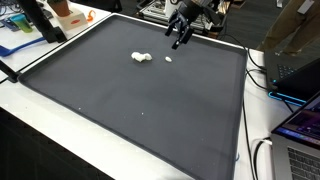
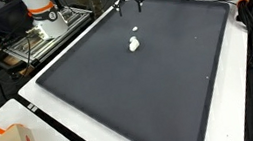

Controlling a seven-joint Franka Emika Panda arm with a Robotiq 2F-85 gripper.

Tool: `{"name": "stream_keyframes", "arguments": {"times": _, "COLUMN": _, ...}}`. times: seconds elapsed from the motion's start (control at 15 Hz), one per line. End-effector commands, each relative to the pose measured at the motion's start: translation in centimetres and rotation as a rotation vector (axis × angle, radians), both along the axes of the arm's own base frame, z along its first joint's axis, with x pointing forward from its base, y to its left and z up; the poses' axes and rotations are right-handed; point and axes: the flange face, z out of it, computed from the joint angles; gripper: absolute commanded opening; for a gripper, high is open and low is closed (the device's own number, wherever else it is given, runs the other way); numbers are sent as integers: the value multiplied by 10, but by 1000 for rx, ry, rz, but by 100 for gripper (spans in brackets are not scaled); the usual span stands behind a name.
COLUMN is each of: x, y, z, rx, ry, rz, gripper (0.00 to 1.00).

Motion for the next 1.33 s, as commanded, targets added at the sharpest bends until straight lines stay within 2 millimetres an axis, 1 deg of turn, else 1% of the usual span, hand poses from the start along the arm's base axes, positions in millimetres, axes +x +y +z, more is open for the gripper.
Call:
{"name": "stream_keyframes", "arguments": {"times": 0.0, "x": 3, "y": -11, "z": 8, "rx": 131, "ry": 71, "rz": 67, "gripper": 100}}
{"name": "stream_keyframes", "arguments": {"times": 0.13, "x": 4, "y": -19, "z": 12, "rx": 157, "ry": 103, "rz": 144, "gripper": 100}}
{"name": "stream_keyframes", "arguments": {"times": 0.33, "x": 4, "y": -32, "z": 12, "rx": 108, "ry": 192, "rz": 278, "gripper": 100}}
{"name": "stream_keyframes", "arguments": {"times": 0.4, "x": 2, "y": -38, "z": 8, "rx": 93, "ry": 232, "rz": 305, "gripper": 100}}
{"name": "stream_keyframes", "arguments": {"times": 0.67, "x": 9, "y": -65, "z": 6, "rx": 35, "ry": 298, "rz": 426, "gripper": 100}}
{"name": "stream_keyframes", "arguments": {"times": 0.8, "x": 14, "y": -81, "z": 7, "rx": 70, "ry": 280, "rz": 410, "gripper": 100}}
{"name": "stream_keyframes", "arguments": {"times": 0.87, "x": 13, "y": -68, "z": 9, "rx": 41, "ry": 274, "rz": 395, "gripper": 100}}
{"name": "stream_keyframes", "arguments": {"times": 1.0, "x": 17, "y": -78, "z": 9, "rx": 50, "ry": 277, "rz": 390, "gripper": 100}}
{"name": "stream_keyframes", "arguments": {"times": 1.07, "x": 17, "y": -79, "z": 9, "rx": 55, "ry": 278, "rz": 390, "gripper": 100}}
{"name": "stream_keyframes", "arguments": {"times": 1.2, "x": 18, "y": -84, "z": 10, "rx": 43, "ry": 258, "rz": 439, "gripper": 100}}
{"name": "stream_keyframes", "arguments": {"times": 1.27, "x": 18, "y": -91, "z": 9, "rx": 46, "ry": 256, "rz": 496, "gripper": 100}}
